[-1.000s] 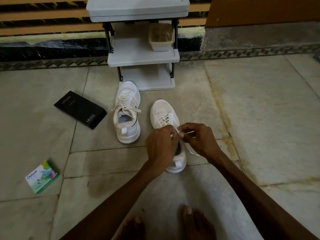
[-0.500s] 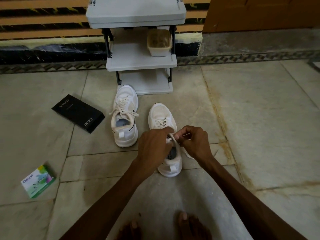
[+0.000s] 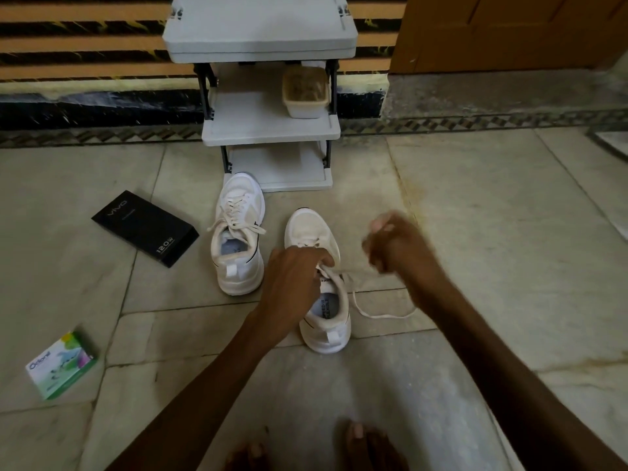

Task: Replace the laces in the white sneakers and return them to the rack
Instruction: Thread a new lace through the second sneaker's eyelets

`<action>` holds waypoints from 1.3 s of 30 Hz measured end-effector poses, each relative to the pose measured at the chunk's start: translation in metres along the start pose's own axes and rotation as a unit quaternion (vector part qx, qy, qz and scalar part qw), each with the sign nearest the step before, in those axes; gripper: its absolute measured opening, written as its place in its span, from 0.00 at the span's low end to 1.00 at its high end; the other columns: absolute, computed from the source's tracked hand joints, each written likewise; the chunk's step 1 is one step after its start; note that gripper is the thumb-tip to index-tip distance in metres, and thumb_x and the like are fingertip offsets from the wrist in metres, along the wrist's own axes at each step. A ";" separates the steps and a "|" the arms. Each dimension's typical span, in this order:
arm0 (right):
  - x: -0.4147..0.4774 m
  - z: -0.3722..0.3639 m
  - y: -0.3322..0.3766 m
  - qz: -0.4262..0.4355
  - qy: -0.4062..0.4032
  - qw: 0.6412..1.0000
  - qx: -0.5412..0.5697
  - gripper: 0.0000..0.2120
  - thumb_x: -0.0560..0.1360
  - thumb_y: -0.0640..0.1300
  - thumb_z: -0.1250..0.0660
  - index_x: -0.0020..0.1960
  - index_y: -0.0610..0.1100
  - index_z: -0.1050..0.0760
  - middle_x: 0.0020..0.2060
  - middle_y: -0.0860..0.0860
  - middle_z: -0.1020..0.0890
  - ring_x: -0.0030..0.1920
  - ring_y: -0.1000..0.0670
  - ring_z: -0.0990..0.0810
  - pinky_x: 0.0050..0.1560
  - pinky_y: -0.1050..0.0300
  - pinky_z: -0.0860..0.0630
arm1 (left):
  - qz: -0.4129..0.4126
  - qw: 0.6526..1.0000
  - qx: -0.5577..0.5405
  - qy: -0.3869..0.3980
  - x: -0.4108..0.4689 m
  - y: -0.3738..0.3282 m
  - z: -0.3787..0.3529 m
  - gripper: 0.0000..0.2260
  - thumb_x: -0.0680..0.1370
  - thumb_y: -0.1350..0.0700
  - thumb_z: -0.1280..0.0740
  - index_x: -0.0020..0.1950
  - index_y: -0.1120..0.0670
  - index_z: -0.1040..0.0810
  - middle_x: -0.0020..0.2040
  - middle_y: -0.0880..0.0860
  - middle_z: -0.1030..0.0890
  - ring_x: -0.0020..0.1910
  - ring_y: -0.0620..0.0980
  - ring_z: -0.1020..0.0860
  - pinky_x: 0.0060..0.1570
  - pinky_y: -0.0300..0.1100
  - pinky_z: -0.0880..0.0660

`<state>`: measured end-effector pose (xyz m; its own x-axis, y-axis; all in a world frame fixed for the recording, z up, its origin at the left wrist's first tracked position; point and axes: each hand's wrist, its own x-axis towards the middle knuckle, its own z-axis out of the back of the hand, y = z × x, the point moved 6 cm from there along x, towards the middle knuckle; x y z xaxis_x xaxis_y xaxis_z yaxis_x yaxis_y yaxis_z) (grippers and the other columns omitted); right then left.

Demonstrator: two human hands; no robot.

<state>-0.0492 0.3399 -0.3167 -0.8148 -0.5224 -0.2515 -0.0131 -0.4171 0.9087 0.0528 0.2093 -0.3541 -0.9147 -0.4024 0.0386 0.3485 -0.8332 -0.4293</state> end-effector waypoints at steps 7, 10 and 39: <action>-0.003 -0.040 -0.044 0.090 0.132 0.948 -0.274 0.17 0.78 0.51 0.35 0.34 0.45 0.31 0.29 0.48 0.25 0.30 0.55 0.30 0.35 0.58 0.36 | 0.021 0.999 -0.031 -0.018 -0.001 0.015 -0.002 0.22 0.68 0.61 0.27 0.61 0.47 0.22 0.59 0.48 0.26 0.56 0.51 0.27 0.52 0.36 0.35; -0.003 -0.027 -0.019 0.036 0.132 0.984 -0.114 0.13 0.79 0.45 0.37 0.37 0.44 0.24 0.34 0.45 0.21 0.34 0.52 0.28 0.39 0.57 0.32 | 0.033 0.993 -0.113 0.002 0.000 0.021 -0.006 0.19 0.67 0.65 0.28 0.57 0.51 0.18 0.55 0.48 0.23 0.51 0.47 0.23 0.45 0.19 0.38; 0.018 -0.035 -0.037 0.050 0.211 0.922 -0.321 0.09 0.78 0.42 0.37 0.39 0.46 0.25 0.37 0.54 0.24 0.42 0.51 0.25 0.42 0.60 0.33 | 0.023 0.988 -0.144 -0.048 -0.008 0.013 0.002 0.16 0.68 0.67 0.30 0.52 0.51 0.20 0.51 0.46 0.21 0.47 0.47 0.20 0.46 0.46 0.22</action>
<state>-0.0432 0.3194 -0.3665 -0.4941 -0.7681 -0.4073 0.5051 -0.6349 0.5846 0.0655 0.2011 -0.3584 -0.8707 -0.4830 0.0927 0.3035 -0.6760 -0.6715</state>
